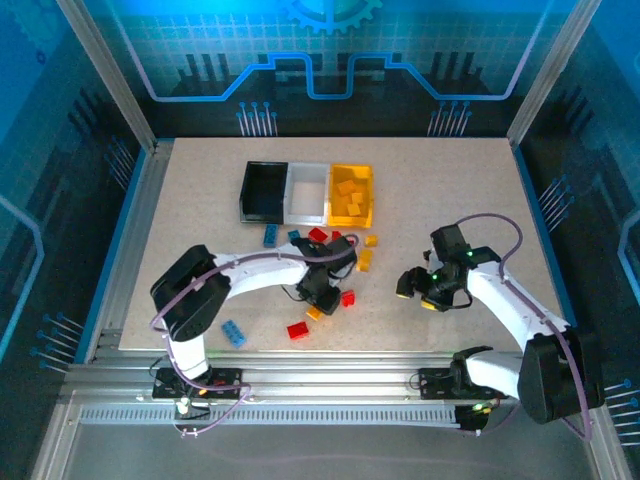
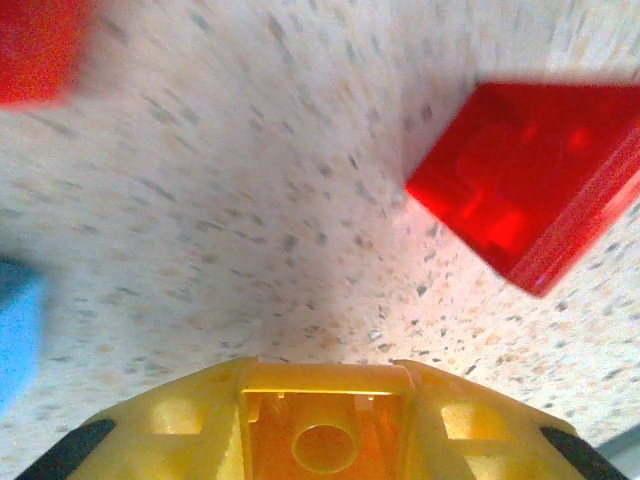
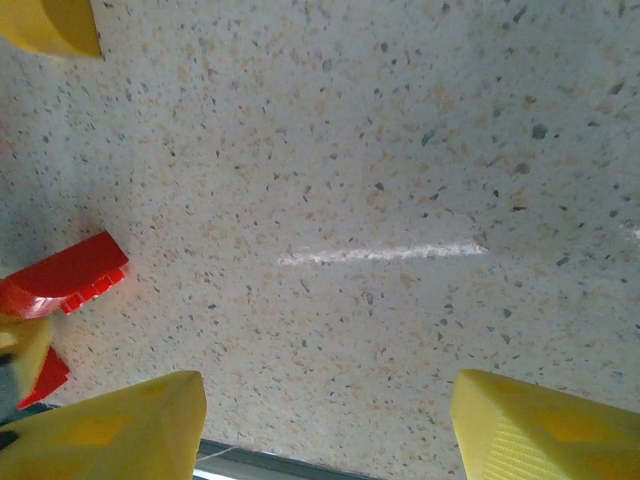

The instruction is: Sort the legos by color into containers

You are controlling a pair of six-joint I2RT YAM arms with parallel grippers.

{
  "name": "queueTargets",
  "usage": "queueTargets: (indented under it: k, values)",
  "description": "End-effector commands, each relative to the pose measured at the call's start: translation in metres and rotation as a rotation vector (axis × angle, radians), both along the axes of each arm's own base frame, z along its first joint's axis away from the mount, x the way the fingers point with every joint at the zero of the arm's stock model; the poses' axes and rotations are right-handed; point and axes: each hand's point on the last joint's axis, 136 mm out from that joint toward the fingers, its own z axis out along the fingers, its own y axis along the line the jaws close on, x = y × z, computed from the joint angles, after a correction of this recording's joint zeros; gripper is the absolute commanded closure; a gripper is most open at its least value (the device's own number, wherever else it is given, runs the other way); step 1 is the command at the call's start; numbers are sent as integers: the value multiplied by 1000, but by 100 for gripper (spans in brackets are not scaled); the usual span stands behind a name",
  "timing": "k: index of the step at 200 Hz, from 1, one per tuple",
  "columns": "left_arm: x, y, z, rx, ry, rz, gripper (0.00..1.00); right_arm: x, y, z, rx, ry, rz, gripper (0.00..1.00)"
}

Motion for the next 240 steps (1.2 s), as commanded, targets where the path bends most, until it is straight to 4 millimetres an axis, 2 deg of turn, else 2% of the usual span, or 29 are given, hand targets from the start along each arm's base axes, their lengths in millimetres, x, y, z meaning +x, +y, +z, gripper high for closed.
queueTargets:
  k: [1,19,48,72,86,118,152,202,240]
  values:
    - [23,-8,51,-153,13,118,71,-2,-1,2,31,-23,-22,33]
    - [51,-11,77,-243,3,194,71,-6,0,2,43,-29,-34,33]
    - [111,-21,114,-379,-29,314,71,-15,0,0,59,-30,-55,33]
    - [156,-36,134,-441,-64,353,72,-22,-1,1,60,-25,-56,33]
    - [177,-44,136,-443,-83,360,72,-25,-2,3,56,-21,-52,33]
    - [214,-58,131,-438,-118,373,72,-29,-4,7,49,-14,-41,33]
    - [241,-56,116,-401,-156,388,72,-28,-4,10,45,-4,-22,33]
    - [267,-55,96,-381,-180,416,71,-24,-4,12,29,16,22,33]
    - [279,-54,86,-385,-179,442,64,-19,-2,13,28,33,43,33]
